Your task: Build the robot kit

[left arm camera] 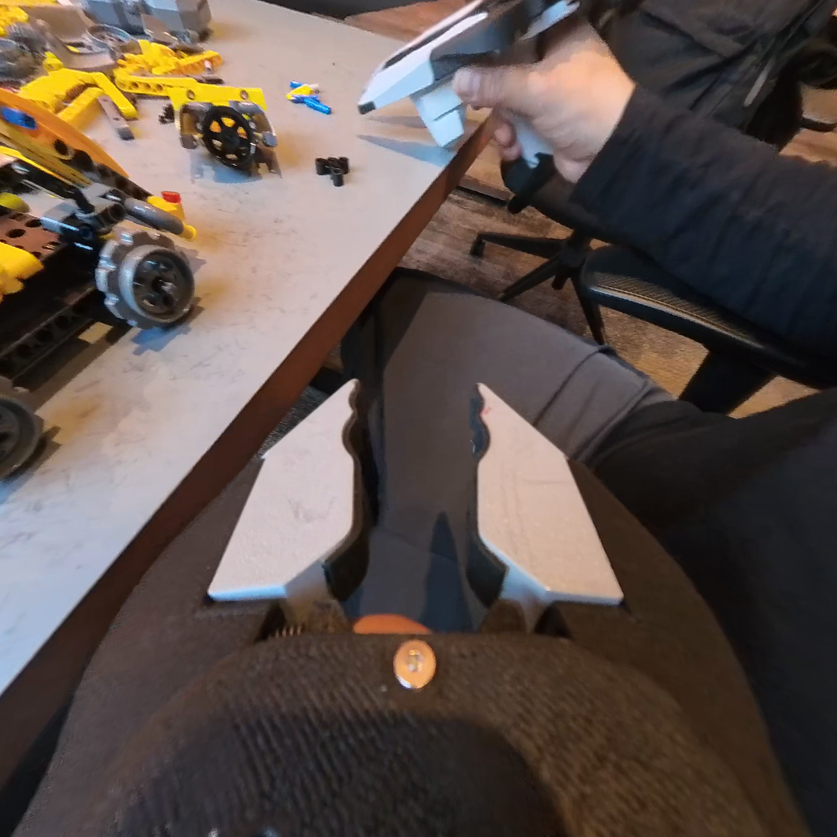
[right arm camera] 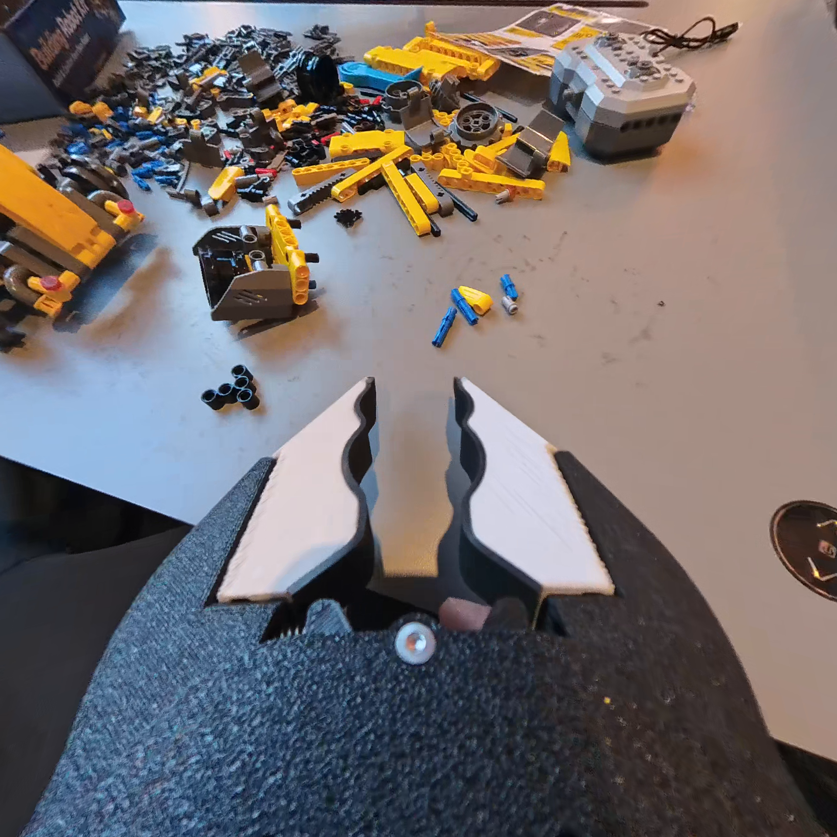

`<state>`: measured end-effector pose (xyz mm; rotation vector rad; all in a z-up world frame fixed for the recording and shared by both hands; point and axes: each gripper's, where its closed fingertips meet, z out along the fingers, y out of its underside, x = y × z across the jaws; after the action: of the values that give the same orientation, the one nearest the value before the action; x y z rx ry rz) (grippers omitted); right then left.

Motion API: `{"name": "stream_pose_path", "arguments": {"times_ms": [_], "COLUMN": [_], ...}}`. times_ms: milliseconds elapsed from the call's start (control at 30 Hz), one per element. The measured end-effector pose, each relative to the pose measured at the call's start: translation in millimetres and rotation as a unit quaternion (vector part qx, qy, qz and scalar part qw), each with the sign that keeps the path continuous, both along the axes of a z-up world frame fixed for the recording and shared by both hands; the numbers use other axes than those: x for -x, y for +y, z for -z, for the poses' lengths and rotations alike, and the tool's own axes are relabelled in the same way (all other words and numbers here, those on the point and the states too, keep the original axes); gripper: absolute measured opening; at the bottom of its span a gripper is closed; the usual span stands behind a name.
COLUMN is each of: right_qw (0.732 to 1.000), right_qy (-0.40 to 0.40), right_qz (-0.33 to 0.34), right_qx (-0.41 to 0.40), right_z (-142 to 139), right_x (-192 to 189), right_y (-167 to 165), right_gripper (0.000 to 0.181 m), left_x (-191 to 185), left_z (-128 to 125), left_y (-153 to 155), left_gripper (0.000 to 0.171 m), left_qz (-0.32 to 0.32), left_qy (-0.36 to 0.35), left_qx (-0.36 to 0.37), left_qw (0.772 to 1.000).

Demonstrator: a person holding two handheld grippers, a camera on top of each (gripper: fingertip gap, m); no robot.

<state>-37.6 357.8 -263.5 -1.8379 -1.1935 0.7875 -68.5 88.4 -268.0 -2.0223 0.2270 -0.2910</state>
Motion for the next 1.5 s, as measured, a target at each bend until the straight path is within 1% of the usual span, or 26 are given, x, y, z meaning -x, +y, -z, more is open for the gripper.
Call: {"name": "stream_pose_path", "arguments": {"times_ms": [67, 167, 300, 367, 400, 467, 633, 733, 767, 933, 1033, 1233, 1367, 1500], "right_qw": [1.0, 1.0, 1.0, 0.999, 0.999, 0.997, 0.99, 0.991, 0.992, 0.995, 0.995, 0.997, 0.996, 0.996], "right_qy": [0.001, -0.018, -0.03, -0.039, -0.05, -0.076, -0.137, -0.131, -0.124, -0.097, -0.099, -0.055, -0.03, -0.03], "right_qz": [0.001, 0.001, -0.005, -0.017, -0.022, -0.032, -0.012, -0.011, -0.019, -0.028, -0.029, -0.056, -0.078, -0.069], "right_qx": [0.011, 0.008, -0.002, -0.002, -0.003, -0.004, -0.022, -0.009, 0.0, 0.013, 0.001, -0.028, -0.036, -0.056], "right_z": [-2.4, -5.1, -12.5, -12.5, -10.0, -3.6, 12.3, 14.5, 15.1, 15.0, 13.7, -4.9, -13.0, -13.3], "right_x": [-1.5, -1.7, 4.9, 12.7, 16.6, 24.3, 33.5, 37.5, 39.4, 38.0, 33.7, 36.9, 38.1, 30.8], "right_y": [1.9, 4.8, 7.7, 7.8, 8.2, 8.7, 19.8, 19.3, 16.4, 14.7, 14.2, -7.6, -25.4, -22.7], "right_gripper": [0.035, 0.041, 0.049, 0.053, 0.052, 0.042, 0.029, 0.013, 0.004, 0.004, 0.003, 0.004, 0.004, 0.004], "left_x": [9.7, 23.3, 36.4, 38.3, 37.1, 33.0, 22.6, 18.8, 18.1, 18.7, 21.3, 29.8, 31.9, 37.4], "left_z": [0.5, 0.1, 1.7, 2.7, 3.7, 5.2, 9.7, 9.6, 9.2, 8.5, 7.6, 9.6, 6.1, 3.2], "left_y": [4.5, 10.6, 10.0, 8.2, 7.4, 5.3, 0.1, -1.6, -2.1, -2.7, -2.5, -1.4, -1.0, 0.9], "left_gripper": [0.044, 0.044, 0.047, 0.047, 0.047, 0.048, 0.048, 0.049, 0.049, 0.05, 0.05, 0.049, 0.049, 0.052], "left_qz": [-0.018, -0.037, -0.018, -0.007, -0.003, 0.006, 0.032, 0.042, 0.044, 0.047, 0.044, 0.029, 0.023, 0.013], "left_qy": [0.005, 0.003, 0.04, 0.032, 0.017, -0.008, 0.004, 0.007, 0.007, 0.007, 0.013, 0.03, 0.034, 0.036], "left_qx": [-0.001, 0.001, 0.006, 0.006, 0.009, 0.018, 0.026, 0.026, 0.026, 0.027, 0.024, 0.024, 0.017, 0.007], "left_qw": [1.0, 0.999, 0.999, 0.999, 1.0, 1.0, 0.999, 0.999, 0.999, 0.998, 0.999, 0.999, 0.999, 0.999]}}
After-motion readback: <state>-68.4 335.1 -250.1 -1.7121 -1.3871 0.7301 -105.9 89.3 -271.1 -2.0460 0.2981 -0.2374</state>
